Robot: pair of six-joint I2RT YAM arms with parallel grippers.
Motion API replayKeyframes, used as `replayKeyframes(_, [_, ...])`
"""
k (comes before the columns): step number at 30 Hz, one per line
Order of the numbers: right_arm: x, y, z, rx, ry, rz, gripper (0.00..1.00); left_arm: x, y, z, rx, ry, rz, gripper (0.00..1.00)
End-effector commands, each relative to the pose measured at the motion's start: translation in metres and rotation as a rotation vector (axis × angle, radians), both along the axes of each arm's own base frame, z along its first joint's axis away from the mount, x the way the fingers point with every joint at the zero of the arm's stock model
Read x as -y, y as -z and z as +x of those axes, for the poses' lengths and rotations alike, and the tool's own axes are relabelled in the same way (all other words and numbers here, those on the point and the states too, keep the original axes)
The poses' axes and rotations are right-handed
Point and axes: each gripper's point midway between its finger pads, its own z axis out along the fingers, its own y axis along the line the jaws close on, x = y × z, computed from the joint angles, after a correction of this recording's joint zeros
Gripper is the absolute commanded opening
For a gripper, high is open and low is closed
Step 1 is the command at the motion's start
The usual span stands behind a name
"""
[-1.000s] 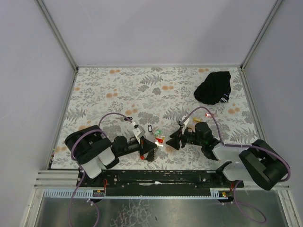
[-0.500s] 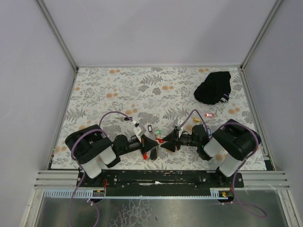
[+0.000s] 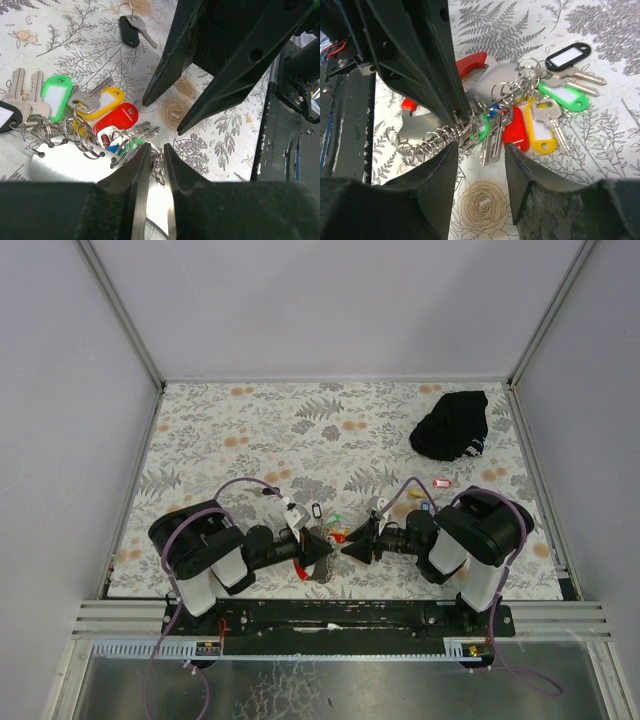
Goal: Put the keys on the keyring
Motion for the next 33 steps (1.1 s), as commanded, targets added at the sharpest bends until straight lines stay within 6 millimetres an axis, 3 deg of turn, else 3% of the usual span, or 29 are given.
replayKeyframes(1, [-0.004,-0.028,0.013,0.146,0.03,0.058,0.49,0.001,-0.02,0.005,0.044,-0.021,-0.034,0.18])
replayKeyframes(13, [0.004,-0.033,0.013,0.164,0.067,0.043,0.49,-0.008,-0.019,0.01,-0.092,-0.08,0.168,0.32])
replayKeyframes(18, [0.009,-0.034,0.015,0.18,0.1,0.041,0.49,-0.019,-0.007,0.002,-0.222,-0.093,0.331,0.31])
replayKeyframes(24, [0.015,-0.034,0.017,0.199,0.135,0.037,0.49,-0.013,-0.003,-0.007,-0.303,-0.051,0.458,0.25])
replayKeyframes(33, [0.015,-0.036,0.016,0.212,0.139,0.057,0.49,-0.005,0.002,-0.012,-0.301,-0.013,0.6,0.24])
